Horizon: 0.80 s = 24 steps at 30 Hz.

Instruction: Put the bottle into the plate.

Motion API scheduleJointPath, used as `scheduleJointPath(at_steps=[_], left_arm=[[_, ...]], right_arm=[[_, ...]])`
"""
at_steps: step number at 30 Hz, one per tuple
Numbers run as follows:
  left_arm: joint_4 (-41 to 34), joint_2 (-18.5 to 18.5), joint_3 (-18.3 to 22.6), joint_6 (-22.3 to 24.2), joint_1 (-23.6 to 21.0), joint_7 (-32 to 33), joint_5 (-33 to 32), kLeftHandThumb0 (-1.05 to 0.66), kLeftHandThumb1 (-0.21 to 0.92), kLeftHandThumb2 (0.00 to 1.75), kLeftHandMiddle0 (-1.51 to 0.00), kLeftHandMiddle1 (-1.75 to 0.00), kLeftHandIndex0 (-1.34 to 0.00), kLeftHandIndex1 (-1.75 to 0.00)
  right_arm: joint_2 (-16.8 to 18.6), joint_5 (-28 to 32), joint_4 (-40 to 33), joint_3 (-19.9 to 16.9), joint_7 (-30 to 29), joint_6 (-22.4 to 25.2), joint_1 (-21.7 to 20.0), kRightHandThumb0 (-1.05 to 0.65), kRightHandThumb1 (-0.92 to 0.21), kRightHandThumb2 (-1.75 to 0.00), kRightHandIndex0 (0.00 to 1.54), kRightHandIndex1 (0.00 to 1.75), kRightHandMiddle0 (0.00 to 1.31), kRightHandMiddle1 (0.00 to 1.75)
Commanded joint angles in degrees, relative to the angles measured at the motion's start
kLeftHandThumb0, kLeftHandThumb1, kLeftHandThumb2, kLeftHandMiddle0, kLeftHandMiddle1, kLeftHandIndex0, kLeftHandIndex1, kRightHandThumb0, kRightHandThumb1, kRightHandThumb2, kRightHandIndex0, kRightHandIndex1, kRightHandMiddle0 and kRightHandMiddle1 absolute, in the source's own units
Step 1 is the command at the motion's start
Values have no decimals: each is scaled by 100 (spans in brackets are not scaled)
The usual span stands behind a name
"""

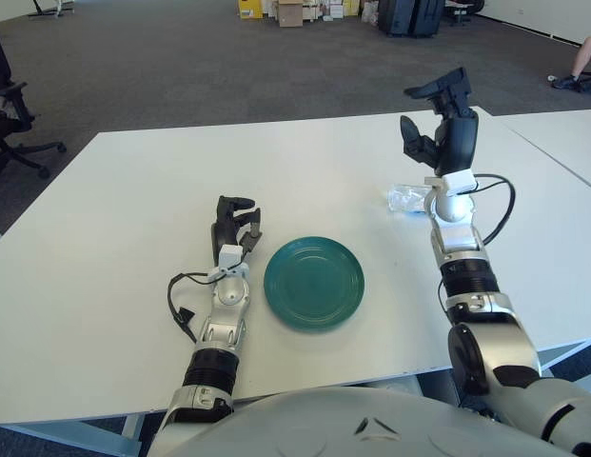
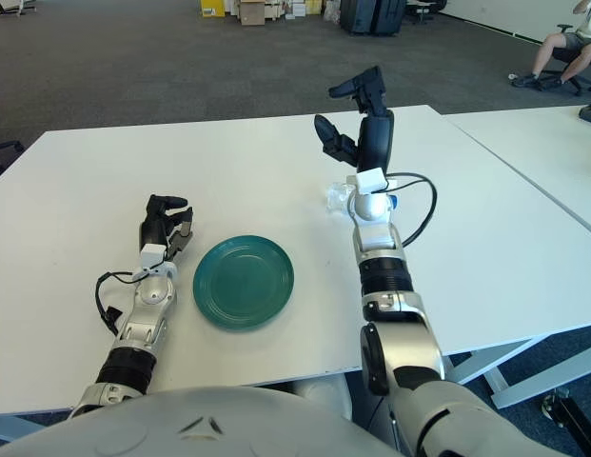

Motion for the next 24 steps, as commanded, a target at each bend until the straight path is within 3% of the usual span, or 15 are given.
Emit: scheduleJointPath(at_steps=[1,3,8,12,16,19,24], left_arm=[[46,-5,6,-79,-176,18,-44,-35,92,43,-59,-90,-29,-165],[50,-14,15,-93,-182,7,-68,-35,92,43,-59,-90,-29,-164],[49,-25,19,-130,-179,-6,-94,-35,92,42,-58,-89,-30,-163],[50,-25,24,-150,-168,-21,-99,-35,92,42,-59,-89,-30,-163],[53,-26,23,-150,-164,5,-82,-35,92,42,-59,-89,-30,-164],[57,-27,26,-155,-166,16,-79,-35,92,42,-59,-90,-30,-164],[-1,-42,22,-143,-126,12,-86,-36,92,42,-59,-90,-30,-163]], right_arm=[[-322,-279,335,-10,-191,137,-773,-35,-92,-49,25,102,21,172],[-449,-493,554,76,-313,180,-1078,-47,-84,-57,24,96,12,139],[-774,-1124,775,362,-625,364,-1294,-62,-85,-53,20,85,4,117],[-1212,-1301,871,682,95,899,-1402,-72,-90,-41,12,64,1,99],[-1548,-1384,814,1001,887,1314,-1523,-86,-92,-29,4,27,0,53],[-1708,-1488,689,1181,1244,1618,-1574,-93,-92,-23,1,12,0,27],[-2008,-1877,554,1538,1748,2137,-1715,-102,-92,-17,0,2,0,5]])
